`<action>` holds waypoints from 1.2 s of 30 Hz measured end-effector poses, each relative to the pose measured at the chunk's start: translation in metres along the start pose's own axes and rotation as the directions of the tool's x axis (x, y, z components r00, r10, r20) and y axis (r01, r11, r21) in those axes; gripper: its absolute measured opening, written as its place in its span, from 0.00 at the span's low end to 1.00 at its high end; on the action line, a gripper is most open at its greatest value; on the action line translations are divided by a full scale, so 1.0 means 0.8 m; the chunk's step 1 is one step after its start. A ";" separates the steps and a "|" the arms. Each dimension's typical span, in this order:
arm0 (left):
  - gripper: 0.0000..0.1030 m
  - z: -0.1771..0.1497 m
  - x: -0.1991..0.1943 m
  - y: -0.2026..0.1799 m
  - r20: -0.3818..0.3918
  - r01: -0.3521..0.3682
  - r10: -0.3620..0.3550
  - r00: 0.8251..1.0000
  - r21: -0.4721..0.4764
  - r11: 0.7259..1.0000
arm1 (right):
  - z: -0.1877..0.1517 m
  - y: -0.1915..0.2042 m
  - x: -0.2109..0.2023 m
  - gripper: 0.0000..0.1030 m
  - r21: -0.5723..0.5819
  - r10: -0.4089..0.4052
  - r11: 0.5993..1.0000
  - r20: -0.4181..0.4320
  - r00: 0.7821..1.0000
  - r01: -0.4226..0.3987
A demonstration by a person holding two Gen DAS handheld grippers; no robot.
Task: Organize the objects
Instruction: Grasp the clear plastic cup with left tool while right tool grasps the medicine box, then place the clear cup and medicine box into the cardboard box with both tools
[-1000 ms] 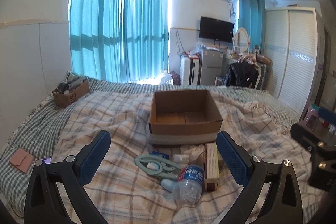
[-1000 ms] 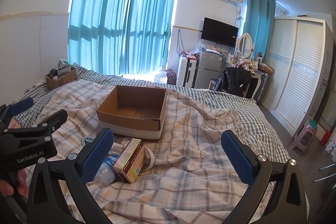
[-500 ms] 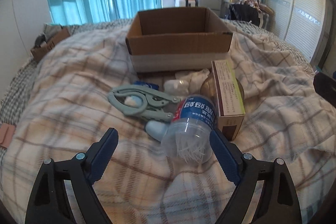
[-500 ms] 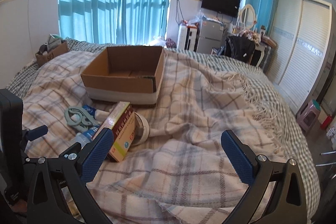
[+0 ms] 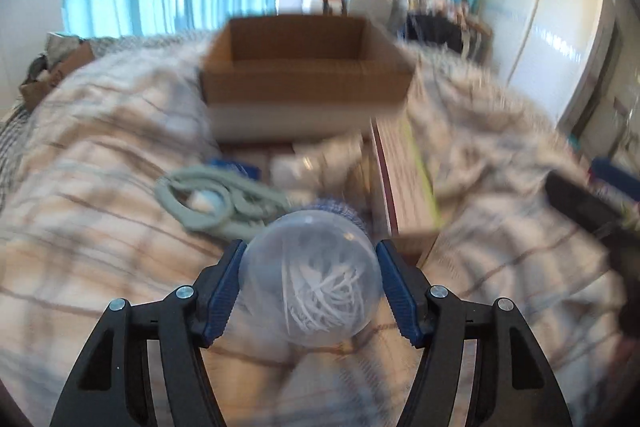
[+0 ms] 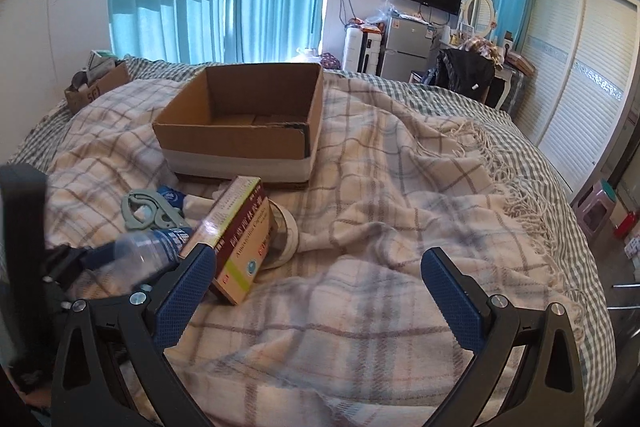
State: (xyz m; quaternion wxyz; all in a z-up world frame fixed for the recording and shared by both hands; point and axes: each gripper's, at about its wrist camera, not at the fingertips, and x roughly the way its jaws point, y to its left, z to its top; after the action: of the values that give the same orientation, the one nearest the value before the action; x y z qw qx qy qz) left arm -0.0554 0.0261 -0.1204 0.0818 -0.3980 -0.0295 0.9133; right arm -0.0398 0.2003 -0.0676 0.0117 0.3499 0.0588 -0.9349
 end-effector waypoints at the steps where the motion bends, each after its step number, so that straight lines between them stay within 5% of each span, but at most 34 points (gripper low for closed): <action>1: 0.65 0.008 -0.014 0.009 0.032 -0.017 0.017 0.999 -0.007 1.000 | 0.003 0.008 -0.001 1.00 -0.014 0.000 1.000 0.004 1.000 0.000; 6: 0.64 0.037 -0.057 0.049 0.153 -0.142 0.145 0.978 -0.029 0.989 | 0.008 0.049 0.012 1.00 -0.081 0.026 0.996 -0.026 0.999 -0.028; 12: 0.64 0.038 -0.049 0.087 0.134 -0.134 0.145 0.980 -0.092 0.987 | 0.006 0.084 0.066 0.99 -0.107 0.032 0.993 -0.150 0.988 -0.048; 15: 0.64 0.036 -0.035 0.088 0.103 -0.123 0.133 0.986 -0.097 0.988 | 0.002 0.089 0.093 0.85 -0.083 0.044 0.995 -0.209 0.977 -0.063; 20: 0.64 0.033 -0.029 0.091 0.091 -0.111 0.120 0.989 -0.097 0.989 | -0.006 0.090 0.112 0.44 -0.068 0.066 0.994 -0.259 0.964 -0.086; 28: 0.64 0.045 -0.047 0.087 0.101 -0.082 0.092 0.991 -0.103 0.991 | 0.030 0.093 0.063 0.28 -0.148 0.061 0.986 -0.130 0.990 -0.081; 36: 0.64 0.131 -0.075 0.060 0.192 -0.081 0.081 0.978 -0.009 0.997 | 0.126 0.079 -0.003 0.27 -0.204 0.101 0.975 0.067 0.993 -0.086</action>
State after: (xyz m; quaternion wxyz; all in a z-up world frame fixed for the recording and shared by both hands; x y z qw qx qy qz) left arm -0.0979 -0.0307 -0.0118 0.0414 -0.3091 -0.0215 0.9499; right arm -0.1000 0.1252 0.0030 0.0931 0.3130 0.1357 -0.9354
